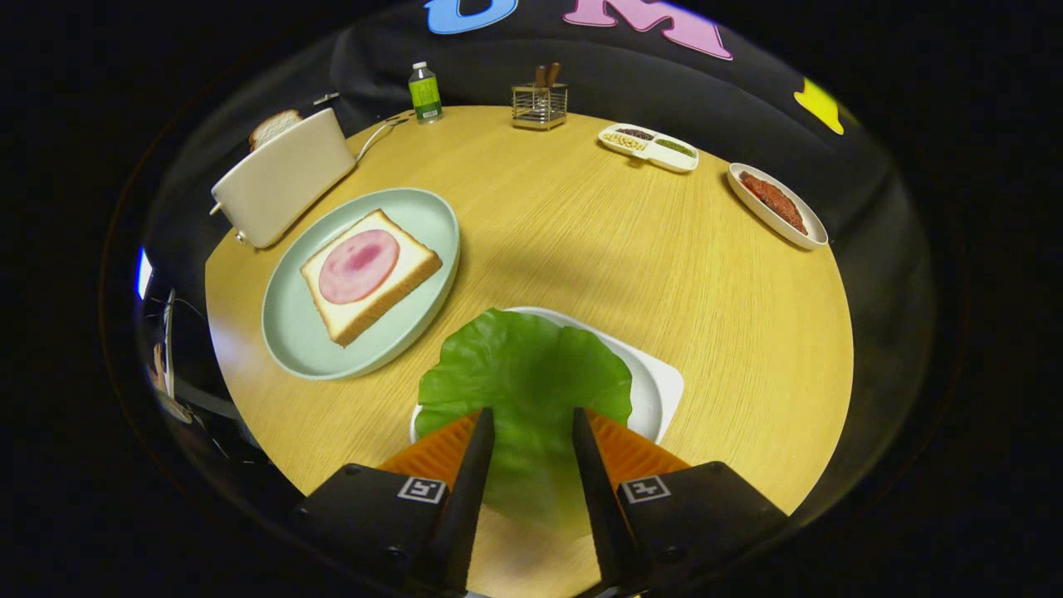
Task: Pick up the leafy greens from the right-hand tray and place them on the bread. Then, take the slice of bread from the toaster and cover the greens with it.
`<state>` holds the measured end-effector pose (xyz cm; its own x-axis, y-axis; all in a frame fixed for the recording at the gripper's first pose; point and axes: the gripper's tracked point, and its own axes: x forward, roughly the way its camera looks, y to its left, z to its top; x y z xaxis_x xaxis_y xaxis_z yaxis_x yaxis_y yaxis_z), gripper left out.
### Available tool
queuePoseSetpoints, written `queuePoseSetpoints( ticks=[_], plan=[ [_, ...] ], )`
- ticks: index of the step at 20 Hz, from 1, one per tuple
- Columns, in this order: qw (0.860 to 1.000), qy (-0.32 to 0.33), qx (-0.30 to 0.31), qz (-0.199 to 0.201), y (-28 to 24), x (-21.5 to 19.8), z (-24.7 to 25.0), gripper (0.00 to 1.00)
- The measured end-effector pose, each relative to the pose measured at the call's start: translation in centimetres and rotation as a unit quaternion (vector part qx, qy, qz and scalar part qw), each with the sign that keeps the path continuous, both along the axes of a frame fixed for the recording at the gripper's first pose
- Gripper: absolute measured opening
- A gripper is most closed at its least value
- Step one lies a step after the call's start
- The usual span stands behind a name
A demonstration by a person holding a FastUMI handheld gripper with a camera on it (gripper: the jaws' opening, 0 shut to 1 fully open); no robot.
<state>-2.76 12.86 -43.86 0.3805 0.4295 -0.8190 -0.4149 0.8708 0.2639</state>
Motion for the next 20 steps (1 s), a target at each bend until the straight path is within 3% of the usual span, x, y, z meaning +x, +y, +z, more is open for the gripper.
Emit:
queuePoseSetpoints(
  ticks=[2, 6, 10, 15, 20],
  plan=[
    [1.0, -0.005, 0.005, 0.009, 0.5, -0.2, -0.2, 0.6],
    [1.0, -0.025, -0.001, 0.012, 0.9, -0.4, 0.2, 0.1],
    [0.999, -0.031, 0.019, -0.025, 0.3, 0.4, 2.4, 0.06],
    [0.996, -0.077, 0.043, -0.028, 0.4, 1.1, 8.4, 0.06],
    [0.992, -0.098, 0.073, -0.009, 4.5, 1.1, 13.8, 0.06]
  ],
)
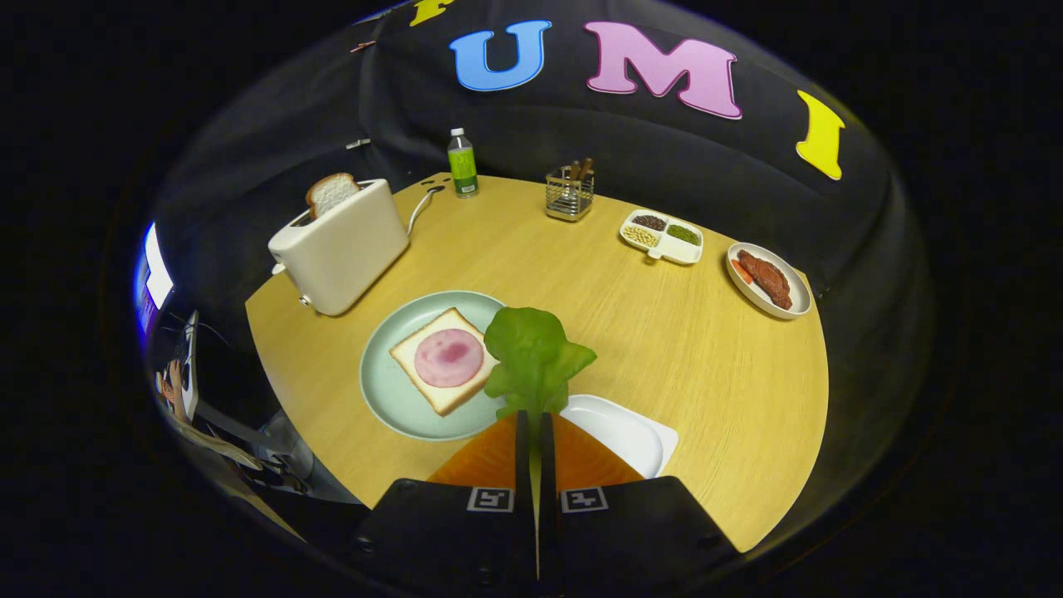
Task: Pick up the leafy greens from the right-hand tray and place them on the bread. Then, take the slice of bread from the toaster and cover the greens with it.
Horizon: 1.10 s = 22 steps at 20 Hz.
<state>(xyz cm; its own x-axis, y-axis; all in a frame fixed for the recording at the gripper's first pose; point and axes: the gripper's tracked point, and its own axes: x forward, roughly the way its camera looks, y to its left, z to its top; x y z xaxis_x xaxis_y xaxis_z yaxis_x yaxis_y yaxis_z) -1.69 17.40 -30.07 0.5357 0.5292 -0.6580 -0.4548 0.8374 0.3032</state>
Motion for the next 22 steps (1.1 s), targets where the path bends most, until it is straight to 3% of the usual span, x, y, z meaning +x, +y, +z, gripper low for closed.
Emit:
queuePoseSetpoints(
  ticks=[8, 13, 15, 18, 21, 22],
  plan=[
    [1.0, -0.001, -0.001, 0.025, 8.9, 1.5, 2.0, 0.06],
    [0.999, 0.022, -0.024, 0.013, 11.2, 3.1, -0.2, 0.06],
    [0.999, 0.028, -0.036, -0.008, 11.1, 4.0, -1.1, 0.11],
    [0.998, 0.031, -0.043, -0.034, 11.2, 4.8, -1.8, 0.76],
    [0.999, 0.017, -0.029, -0.043, 11.4, 4.9, -0.6, 0.9],
    [0.999, 0.008, -0.021, -0.047, 11.3, 4.9, 0.2, 1.0]
  ],
)
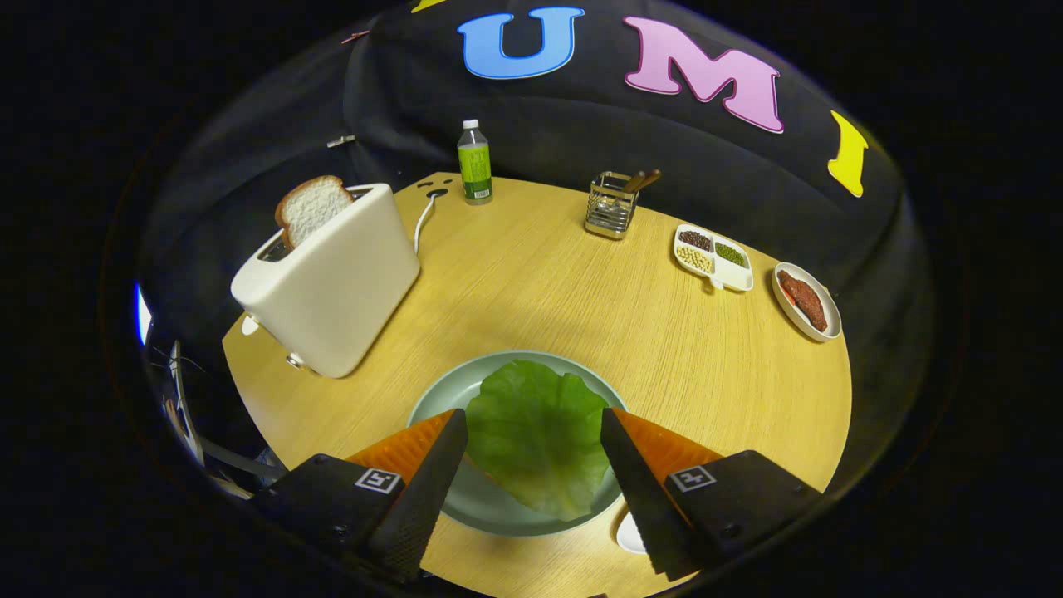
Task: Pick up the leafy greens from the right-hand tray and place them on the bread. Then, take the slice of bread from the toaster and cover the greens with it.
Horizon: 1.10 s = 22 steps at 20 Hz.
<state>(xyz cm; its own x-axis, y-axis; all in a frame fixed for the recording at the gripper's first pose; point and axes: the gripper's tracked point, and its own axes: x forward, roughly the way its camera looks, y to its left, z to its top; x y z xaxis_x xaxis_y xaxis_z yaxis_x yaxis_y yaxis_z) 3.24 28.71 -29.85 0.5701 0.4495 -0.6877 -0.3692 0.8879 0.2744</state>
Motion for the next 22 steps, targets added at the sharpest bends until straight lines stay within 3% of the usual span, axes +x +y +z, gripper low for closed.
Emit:
queuePoseSetpoints(
  ticks=[6, 14, 18, 22],
  plan=[
    [0.993, -0.111, 0.036, -0.022, -0.4, 1.1, 9.7, 0.99],
    [0.969, -0.23, 0.087, 0.032, 8.0, 2.6, 25.2, 0.98],
    [0.967, -0.234, 0.089, 0.056, 14.0, 3.4, 27.5, 0.96],
    [0.973, -0.212, 0.06, 0.069, 19.3, 4.6, 25.0, 0.96]
  ],
)
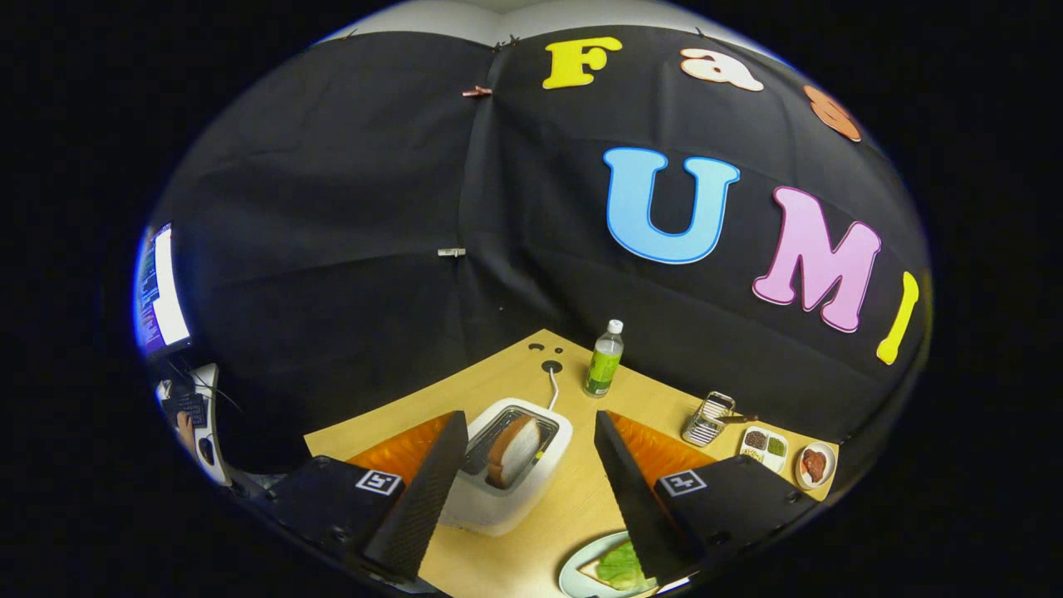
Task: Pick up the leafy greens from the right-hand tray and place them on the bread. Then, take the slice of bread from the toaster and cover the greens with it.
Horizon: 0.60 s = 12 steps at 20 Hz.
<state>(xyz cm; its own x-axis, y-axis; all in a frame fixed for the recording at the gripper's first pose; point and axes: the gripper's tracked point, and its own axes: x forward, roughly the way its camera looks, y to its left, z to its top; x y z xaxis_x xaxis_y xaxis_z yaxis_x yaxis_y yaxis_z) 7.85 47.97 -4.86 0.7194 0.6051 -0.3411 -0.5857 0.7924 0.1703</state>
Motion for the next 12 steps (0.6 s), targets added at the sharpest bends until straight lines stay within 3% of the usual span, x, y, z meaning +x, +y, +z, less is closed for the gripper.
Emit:
queuePoseSetpoints(
  ticks=[5, 12],
  plan=[
    [0.998, 0.051, -0.03, -0.015, 3.9, 2.0, -5.6, 0.96],
    [0.99, 0.12, -0.063, -0.049, 6.0, 4.4, -11.0, 0.82]
  ],
)
